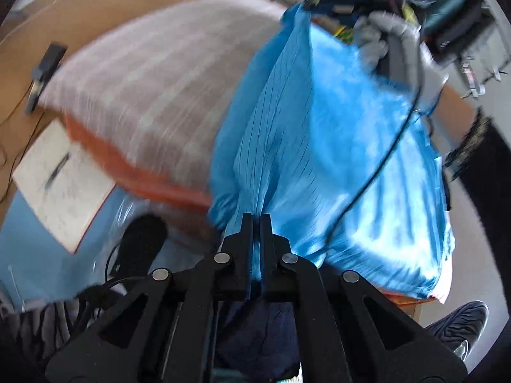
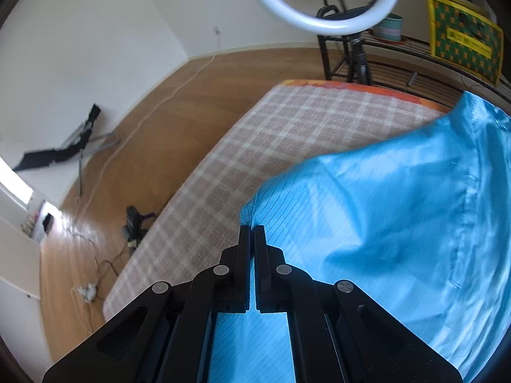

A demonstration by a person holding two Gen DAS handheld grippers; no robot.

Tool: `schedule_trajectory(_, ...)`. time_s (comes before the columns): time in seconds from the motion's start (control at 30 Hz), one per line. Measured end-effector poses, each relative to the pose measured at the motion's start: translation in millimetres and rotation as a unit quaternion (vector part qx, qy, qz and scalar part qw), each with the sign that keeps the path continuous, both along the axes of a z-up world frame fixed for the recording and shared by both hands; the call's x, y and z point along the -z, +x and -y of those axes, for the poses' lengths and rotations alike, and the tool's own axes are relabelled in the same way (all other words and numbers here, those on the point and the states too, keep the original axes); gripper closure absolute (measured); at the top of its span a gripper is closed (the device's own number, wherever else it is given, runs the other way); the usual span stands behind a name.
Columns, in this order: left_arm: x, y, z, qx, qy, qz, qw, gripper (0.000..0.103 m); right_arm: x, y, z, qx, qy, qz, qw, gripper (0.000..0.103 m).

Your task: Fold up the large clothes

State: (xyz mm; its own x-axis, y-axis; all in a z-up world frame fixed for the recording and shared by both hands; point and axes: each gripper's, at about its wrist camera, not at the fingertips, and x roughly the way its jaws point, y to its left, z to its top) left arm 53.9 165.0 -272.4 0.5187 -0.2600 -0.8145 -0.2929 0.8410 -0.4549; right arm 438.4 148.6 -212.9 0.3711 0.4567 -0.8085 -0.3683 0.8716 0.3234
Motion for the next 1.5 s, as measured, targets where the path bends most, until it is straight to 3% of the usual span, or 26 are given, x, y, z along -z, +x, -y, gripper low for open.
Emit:
schedule_trajectory(0.03, 5.2, 1.1, -1.3, -0.006, 0.010, -0.012, 0.9999, 0.103, 7.0, 0.2, -11.8, -0.008, -0.021, 0.000, 1.000, 0.102)
schedule_trajectory(0.1, 9.4, 5.2, -5.1, -0.015, 0.023, -0.022, 0.9994, 0.089, 18.9, 1.0, -28.8, -0.020, -0.050, -0.004, 0.999, 0.102)
schedule_trajectory(0.13, 9.3, 7.5, -8.7, -0.024, 0.018, -0.021, 0.9993, 0.074, 24.9, 1.7, -36.0, -0.024, -0.060, -0.007, 0.998, 0.102)
schedule_trajectory(0.17, 7.5, 8.5, -12.2, -0.034, 0.010, -0.012, 0.9993, 0.065, 30.1, 3.2, -41.0, -0.026, -0.070, -0.011, 0.997, 0.102)
schedule_trajectory(0.23, 3.7, 7.7, -19.2, -0.041, 0.002, -0.001, 0.9992, 0.064, 40.4, 5.5, -45.7, -0.027, -0.081, -0.019, 0.996, 0.102)
schedule_trajectory(0.3, 5.2, 7.0, -28.3, -0.058, -0.030, 0.011, 0.9978, 0.060, 48.8, 6.8, -48.9, -0.026, -0.092, -0.022, 0.995, 0.102)
schedule_trajectory(0.5, 29.8, 27.7, -36.8, -0.070, -0.127, -0.003, 0.9894, 0.060, 67.3, 15.5, -37.4, -0.015, -0.071, -0.061, 0.996, 0.096)
schedule_trajectory(0.53, 33.3, 26.7, -40.7, -0.082, -0.149, 0.003, 0.9855, 0.063, 67.3, 15.8, -35.9, -0.019, -0.065, -0.065, 0.996, 0.094)
schedule_trajectory(0.57, 33.4, 25.3, -41.4, -0.087, -0.157, 0.009, 0.9836, 0.077, 66.8, 15.8, -35.0, -0.024, -0.062, -0.068, 0.995, 0.092)
schedule_trajectory(0.6, 32.8, 25.7, -41.1, -0.087, -0.157, 0.011, 0.9837, 0.084, 65.5, 15.7, -34.7, -0.029, -0.059, -0.072, 0.995, 0.087)
schedule_trajectory(0.67, 28.5, 25.8, -36.7, -0.082, -0.135, 0.012, 0.9873, 0.089, 59.8, 15.7, -31.7, -0.029, -0.061, -0.079, 0.995, 0.077)
schedule_trajectory(0.73, 25.4, 24.0, -34.6, -0.080, -0.118, 0.015, 0.9898, 0.095, 50.3, 15.4, -31.7, -0.017, -0.069, -0.080, 0.994, 0.060)
schedule_trajectory(0.77, 24.0, 23.4, -34.7, -0.079, -0.111, 0.016, 0.9905, 0.098, 44.5, 13.6, -33.3, -0.018, -0.072, -0.080, 0.994, 0.058)
schedule_trajectory(0.9, 4.1, 21.0, -24.1, -0.066, -0.061, 0.030, 0.9955, 0.101, 35.0, 5.2, -59.1, -0.036, -0.125, -0.077, 0.988, 0.058)
schedule_trajectory(1.07, -20.9, 15.3, -9.1, -0.041, -0.006, 0.060, 0.9974, 0.102, 52.7, -8.1, -94.6, -0.058, -0.233, -0.075, 0.968, 0.058)
schedule_trajectory(1.23, -41.7, 15.9, 12.4, -0.003, 0.047, 0.092, 0.9947, 0.103, 66.8, -6.2, -92.7, -0.050, -0.252, -0.083, 0.963, 0.058)
schedule_trajectory(1.27, -44.4, 17.4, 17.3, 0.004, 0.054, 0.096, 0.9940, 0.103, 66.3, -6.1, -92.0, -0.052, -0.252, -0.080, 0.963, 0.061)
schedule_trajectory(1.33, -47.8, 20.0, 25.7, 0.016, 0.057, 0.100, 0.9932, 0.103, 65.9, -3.6, -89.5, -0.048, -0.257, -0.072, 0.962, 0.082)
schedule_trajectory(1.4, -50.1, 22.1, 31.8, 0.026, 0.060, 0.102, 0.9926, 0.103, 65.0, -1.6, -84.6, -0.041, -0.260, -0.060, 0.963, 0.096)
schedule_trajectory(1.5, -58.6, 24.5, 39.2, 0.037, 0.087, 0.101, 0.9904, 0.103, 63.5, -2.5, -77.7, -0.039, -0.245, -0.056, 0.967, 0.100)
